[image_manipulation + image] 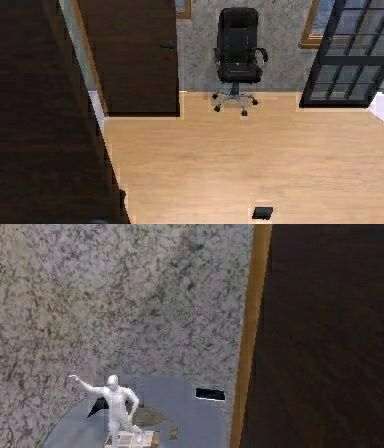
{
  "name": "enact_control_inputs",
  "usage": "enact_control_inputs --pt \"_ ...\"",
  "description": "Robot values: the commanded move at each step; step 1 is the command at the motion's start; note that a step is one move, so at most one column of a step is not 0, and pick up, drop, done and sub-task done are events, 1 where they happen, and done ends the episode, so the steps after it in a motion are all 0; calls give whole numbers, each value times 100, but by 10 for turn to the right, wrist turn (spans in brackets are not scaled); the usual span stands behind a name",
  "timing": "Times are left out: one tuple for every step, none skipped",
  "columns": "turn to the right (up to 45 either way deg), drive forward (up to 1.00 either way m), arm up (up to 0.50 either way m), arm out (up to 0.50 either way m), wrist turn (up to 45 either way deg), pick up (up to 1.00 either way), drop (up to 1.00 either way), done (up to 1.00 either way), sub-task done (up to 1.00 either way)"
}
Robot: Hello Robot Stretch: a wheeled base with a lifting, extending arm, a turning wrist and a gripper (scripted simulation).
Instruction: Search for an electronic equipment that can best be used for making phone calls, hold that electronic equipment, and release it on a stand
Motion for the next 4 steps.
enact_control_inputs --pt "-450 0 0 0 0 0 0 0 0" --pt "-390 0 0 0 0 0 0 0 0" --pt "0 0 50 0 0 0 0 0 0" --pt "0 0 38 0 0 0 0 0 0"
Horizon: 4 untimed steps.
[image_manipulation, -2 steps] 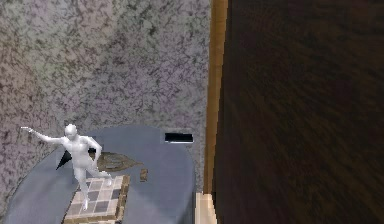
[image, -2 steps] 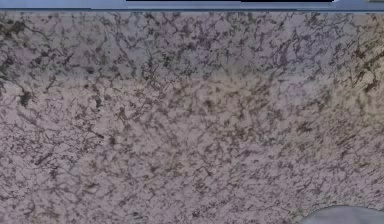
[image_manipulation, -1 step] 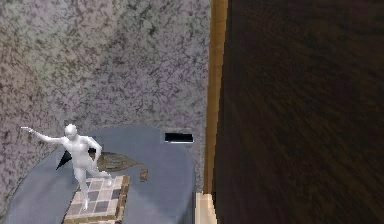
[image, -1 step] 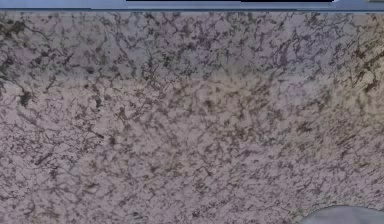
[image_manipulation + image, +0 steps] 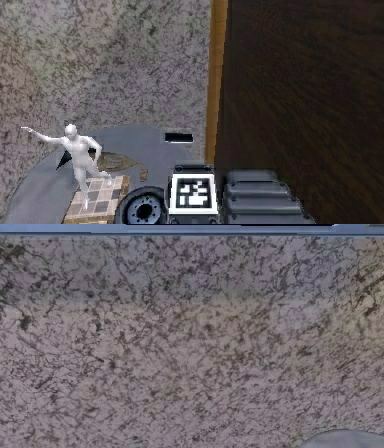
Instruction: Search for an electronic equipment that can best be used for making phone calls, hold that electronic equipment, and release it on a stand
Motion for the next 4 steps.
enact_control_inputs --pt "0 0 0 46 0 0 0 0 0" --pt "0 0 0 0 450 0 0 0 0" --pt "0 0 0 0 450 0 0 0 0" --pt "0 0 0 0 450 0 0 0 0"
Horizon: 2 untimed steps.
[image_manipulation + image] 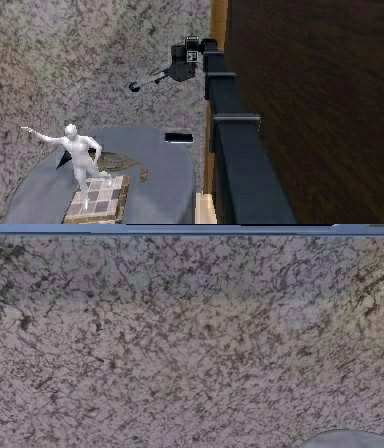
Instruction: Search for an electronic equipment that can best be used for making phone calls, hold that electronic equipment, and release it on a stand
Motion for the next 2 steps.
enact_control_inputs --pt "0 0 0 0 180 0 0 0 0" --pt "0 0 -28 0 0 0 0 0 0"
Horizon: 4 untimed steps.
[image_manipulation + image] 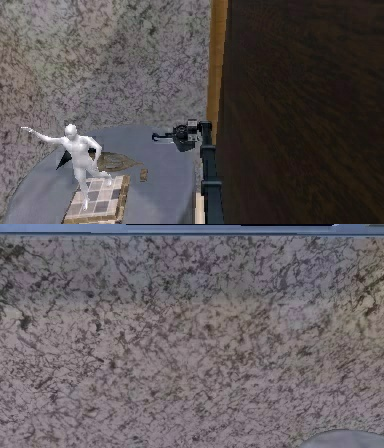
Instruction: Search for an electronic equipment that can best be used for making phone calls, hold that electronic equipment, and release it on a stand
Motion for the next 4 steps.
enact_control_inputs --pt "0 0 0 0 0 100 0 0 0" --pt "0 0 10 0 0 0 0 0 0" --pt "0 0 18 0 0 0 0 0 0" --pt "0 0 0 0 -450 0 0 0 0"
